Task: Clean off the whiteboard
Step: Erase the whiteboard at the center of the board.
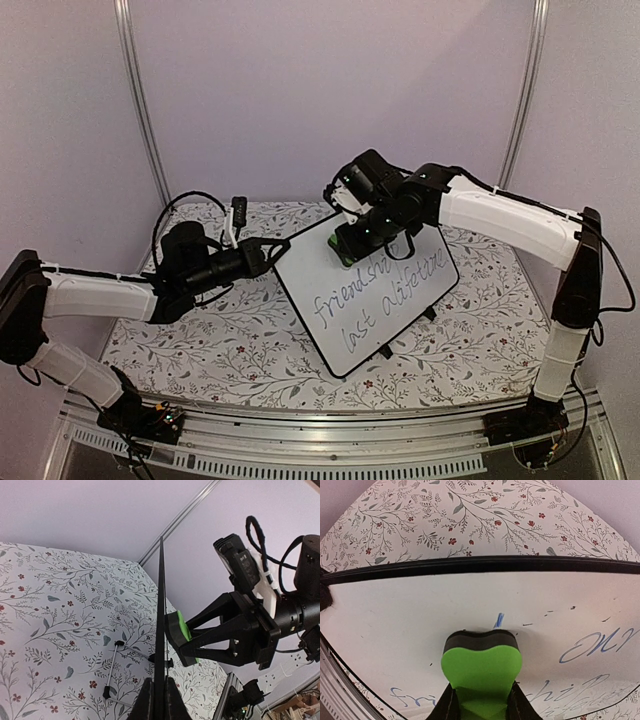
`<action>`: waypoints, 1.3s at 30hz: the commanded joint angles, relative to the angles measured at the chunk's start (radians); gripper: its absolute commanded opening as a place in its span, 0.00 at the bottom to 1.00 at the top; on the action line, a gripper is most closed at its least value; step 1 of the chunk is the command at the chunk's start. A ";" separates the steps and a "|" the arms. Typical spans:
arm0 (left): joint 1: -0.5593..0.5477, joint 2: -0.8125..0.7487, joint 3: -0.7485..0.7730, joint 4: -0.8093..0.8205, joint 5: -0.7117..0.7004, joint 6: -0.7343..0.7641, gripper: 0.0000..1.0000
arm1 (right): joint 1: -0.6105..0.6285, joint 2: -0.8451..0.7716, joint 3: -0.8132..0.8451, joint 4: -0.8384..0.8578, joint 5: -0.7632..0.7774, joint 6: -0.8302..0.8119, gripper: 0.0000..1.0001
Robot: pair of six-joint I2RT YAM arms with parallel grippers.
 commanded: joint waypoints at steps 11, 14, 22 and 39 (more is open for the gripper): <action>0.005 0.015 -0.011 0.053 0.013 0.021 0.00 | 0.072 -0.016 -0.177 0.007 -0.040 0.049 0.00; 0.005 0.018 -0.012 0.059 0.018 0.019 0.00 | 0.076 -0.034 -0.191 0.020 -0.035 0.063 0.00; 0.006 0.023 -0.014 0.075 0.034 0.017 0.00 | 0.076 0.023 -0.030 0.002 0.066 0.039 0.01; 0.004 0.014 -0.024 0.095 0.043 0.021 0.00 | 0.068 -0.008 -0.163 -0.047 0.079 0.057 0.00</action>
